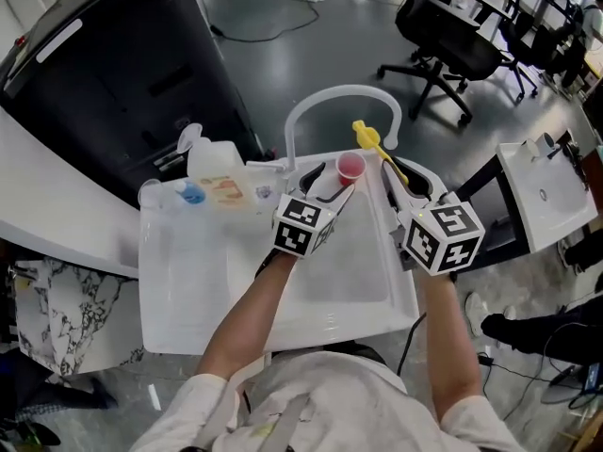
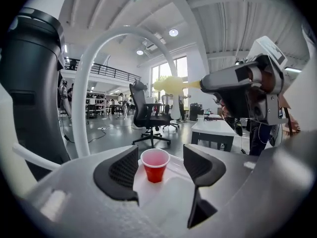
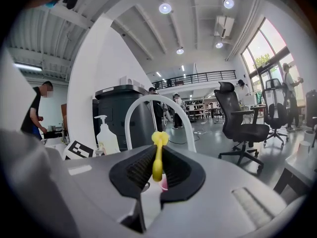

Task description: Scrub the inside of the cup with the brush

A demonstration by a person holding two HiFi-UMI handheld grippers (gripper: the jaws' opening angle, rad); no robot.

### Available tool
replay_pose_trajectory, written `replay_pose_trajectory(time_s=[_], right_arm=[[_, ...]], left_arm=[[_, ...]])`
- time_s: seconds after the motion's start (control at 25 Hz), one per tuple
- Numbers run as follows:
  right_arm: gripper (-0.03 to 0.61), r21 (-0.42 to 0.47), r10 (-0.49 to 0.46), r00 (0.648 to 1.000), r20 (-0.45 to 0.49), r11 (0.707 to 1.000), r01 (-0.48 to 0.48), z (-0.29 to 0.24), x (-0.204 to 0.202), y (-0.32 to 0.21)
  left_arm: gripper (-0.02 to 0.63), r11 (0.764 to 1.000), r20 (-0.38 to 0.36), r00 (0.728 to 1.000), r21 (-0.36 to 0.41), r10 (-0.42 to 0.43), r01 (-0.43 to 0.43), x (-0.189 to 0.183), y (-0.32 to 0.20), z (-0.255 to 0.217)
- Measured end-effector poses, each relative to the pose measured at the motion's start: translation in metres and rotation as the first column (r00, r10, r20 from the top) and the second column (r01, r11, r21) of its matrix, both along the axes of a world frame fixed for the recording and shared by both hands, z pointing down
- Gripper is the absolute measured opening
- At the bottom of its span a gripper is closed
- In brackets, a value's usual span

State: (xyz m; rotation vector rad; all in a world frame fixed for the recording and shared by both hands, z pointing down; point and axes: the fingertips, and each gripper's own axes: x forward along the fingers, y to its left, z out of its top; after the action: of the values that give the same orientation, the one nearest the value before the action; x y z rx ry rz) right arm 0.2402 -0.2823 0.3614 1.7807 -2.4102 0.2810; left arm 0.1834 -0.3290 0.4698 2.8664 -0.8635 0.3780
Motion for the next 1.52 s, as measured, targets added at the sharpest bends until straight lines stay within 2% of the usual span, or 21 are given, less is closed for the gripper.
replay_pose_trajectory(time_s=[0.52, 1.04, 1.52], right_arm=[[0.035, -0.033, -0.037, 0.999, -0.007, 0.999, 0.037, 0.02, 0.004, -0.015], [0.035, -0.081, -0.06, 0.998, -0.014, 0.995, 0.059, 0.04, 0.012, -0.018], [0.034, -0.095, -0.046, 0.999, -0.014, 0.994, 0.044, 0.048, 0.028, -0.013]], left_arm=[[0.353, 1.0, 0.033, 0.999, -0.02, 0.017, -0.017, 0.025, -0.022, 0.055], [0.357, 1.0, 0.05, 0.999, -0.023, 0.0, 0.001, 0.058, -0.046, 0.085], [0.367, 0.998, 0.09, 0.995, -0.04, -0.049, 0.053, 0.068, -0.057, 0.096]])
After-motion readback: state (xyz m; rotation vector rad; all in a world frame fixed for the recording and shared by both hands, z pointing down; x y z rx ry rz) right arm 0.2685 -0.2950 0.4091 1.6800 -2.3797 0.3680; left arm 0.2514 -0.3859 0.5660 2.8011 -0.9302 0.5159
